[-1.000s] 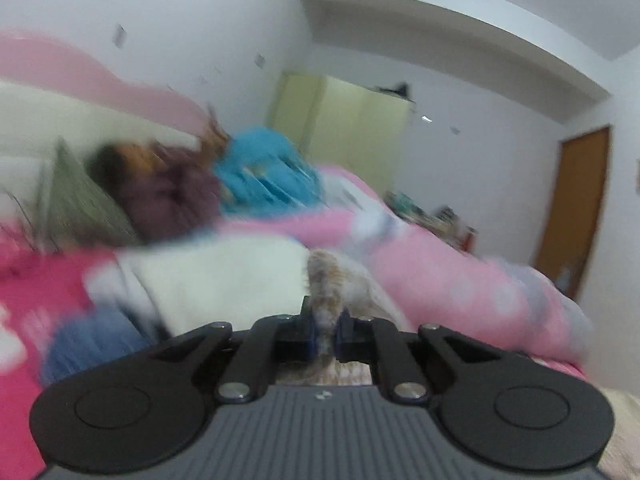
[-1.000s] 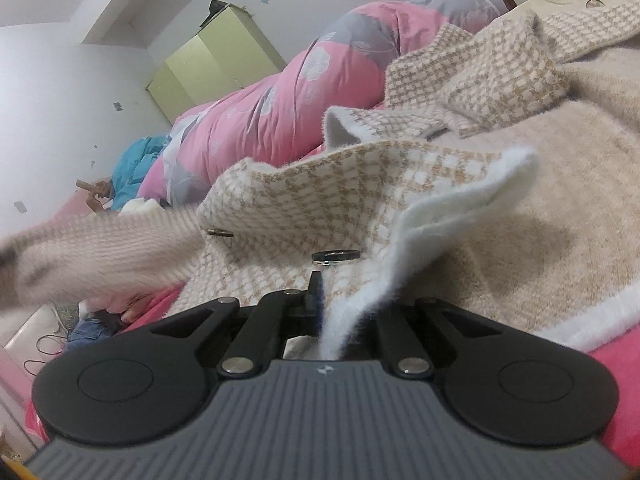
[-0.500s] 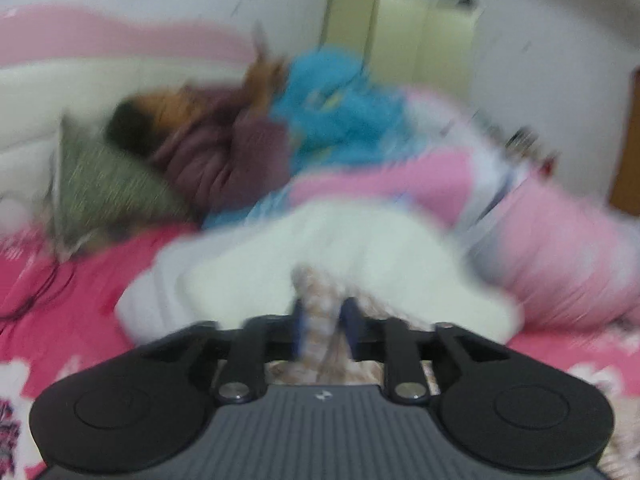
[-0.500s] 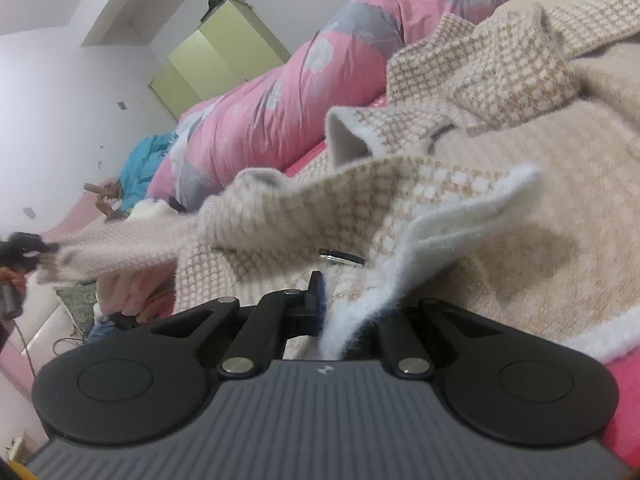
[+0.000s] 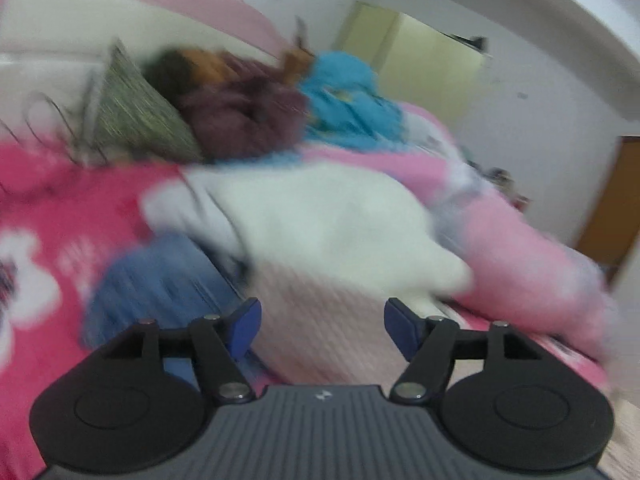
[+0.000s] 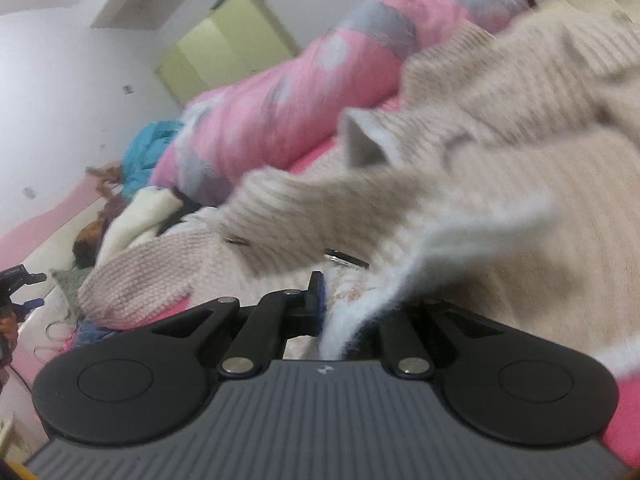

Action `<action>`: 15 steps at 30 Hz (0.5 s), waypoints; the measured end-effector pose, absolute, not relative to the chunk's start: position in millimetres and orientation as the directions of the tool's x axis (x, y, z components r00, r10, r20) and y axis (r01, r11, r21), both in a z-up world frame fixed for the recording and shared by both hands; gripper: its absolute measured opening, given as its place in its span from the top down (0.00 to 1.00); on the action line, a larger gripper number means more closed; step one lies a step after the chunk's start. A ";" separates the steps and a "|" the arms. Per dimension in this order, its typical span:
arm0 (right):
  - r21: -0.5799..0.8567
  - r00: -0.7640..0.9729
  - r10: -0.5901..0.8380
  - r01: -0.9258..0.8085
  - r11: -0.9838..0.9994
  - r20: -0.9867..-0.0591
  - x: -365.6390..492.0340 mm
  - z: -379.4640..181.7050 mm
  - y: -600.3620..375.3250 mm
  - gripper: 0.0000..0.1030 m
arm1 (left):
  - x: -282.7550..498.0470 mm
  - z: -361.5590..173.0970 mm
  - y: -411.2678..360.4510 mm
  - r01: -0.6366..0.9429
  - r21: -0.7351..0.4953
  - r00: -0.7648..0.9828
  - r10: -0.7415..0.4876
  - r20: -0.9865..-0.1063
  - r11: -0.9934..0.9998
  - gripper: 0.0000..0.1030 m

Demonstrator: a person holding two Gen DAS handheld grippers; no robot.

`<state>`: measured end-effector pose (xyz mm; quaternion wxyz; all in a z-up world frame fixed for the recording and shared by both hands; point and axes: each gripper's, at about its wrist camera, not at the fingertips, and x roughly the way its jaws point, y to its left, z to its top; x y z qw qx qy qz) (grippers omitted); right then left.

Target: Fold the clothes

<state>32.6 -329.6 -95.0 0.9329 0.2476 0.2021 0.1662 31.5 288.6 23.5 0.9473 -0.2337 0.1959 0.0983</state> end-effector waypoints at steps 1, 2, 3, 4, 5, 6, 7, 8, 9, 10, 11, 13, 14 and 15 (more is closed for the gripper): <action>0.501 0.861 0.424 -0.246 0.830 -0.281 33.4 -83.9 -322.8 0.97 | 20.5 15.8 278.9 -0.242 -0.435 0.907 0.043 -0.419 0.867 0.33; 0.459 0.853 0.450 -0.299 0.836 -0.263 34.9 -70.0 -311.6 0.97 | 12.1 8.5 272.9 -0.218 -0.456 0.907 0.006 -0.422 0.863 0.33; 0.407 0.839 0.487 -0.368 0.836 -0.243 36.1 -53.9 -295.4 0.97 | 3.8 1.3 267.0 -0.195 -0.477 0.905 -0.030 -0.424 0.857 0.33; 0.335 0.808 0.544 -0.460 0.822 -0.225 35.3 -37.1 -271.9 0.97 | -4.4 -5.1 260.4 -0.181 -0.487 0.902 -0.052 -0.428 0.854 0.33; 0.256 0.764 0.607 -0.555 0.791 -0.219 31.1 -25.4 -245.7 0.97 | -12.2 -9.9 254.7 -0.176 -0.488 0.901 -0.060 -0.430 0.855 0.33; 0.174 0.714 0.665 -0.642 0.747 -0.219 26.9 -13.7 -219.5 0.97 | -19.9 -14.6 249.0 -0.170 -0.488 0.900 -0.067 -0.431 0.856 0.33; 0.079 0.652 0.721 -0.727 0.683 -0.235 19.8 -5.0 -190.3 0.97 | -27.4 -18.3 244.8 -0.165 -0.489 0.898 -0.074 -0.433 0.857 0.33; -0.039 0.575 0.767 -0.807 0.590 -0.286 5.6 -6.4 -155.4 0.97 | -33.5 -22.9 242.9 -0.163 -0.489 0.897 -0.078 -0.436 0.857 0.33; -0.152 0.506 0.787 -0.861 0.485 -0.353 -10.7 -15.6 -121.4 0.97 | -37.9 -28.7 244.6 -0.164 -0.487 0.894 -0.080 -0.442 0.858 0.33; -0.245 0.444 0.789 -0.895 0.372 -0.426 -26.1 -27.2 -90.4 0.97 | -44.4 -34.0 243.2 -0.166 -0.488 0.890 -0.082 -0.448 0.857 0.33; -0.308 0.398 0.771 -0.912 0.273 -0.497 -39.2 -45.0 -66.7 0.97 | -49.6 -37.3 240.1 -0.169 -0.490 0.885 -0.087 -0.457 0.856 0.33; -0.443 0.410 0.720 -0.883 0.159 -0.560 -61.5 -79.8 -39.6 0.96 | -54.5 -45.3 236.0 -0.160 -0.500 0.868 -0.120 -0.483 0.851 0.33; -0.512 0.437 0.696 -0.851 0.116 -0.569 -72.1 -95.7 -30.0 0.92 | -56.8 -49.4 233.9 -0.155 -0.505 0.858 -0.137 -0.495 0.849 0.33; -0.576 0.465 0.673 -0.814 0.071 -0.575 -82.7 -111.6 -20.4 0.90 | -58.3 -52.6 229.1 -0.135 -0.499 0.851 -0.157 -0.500 0.856 0.33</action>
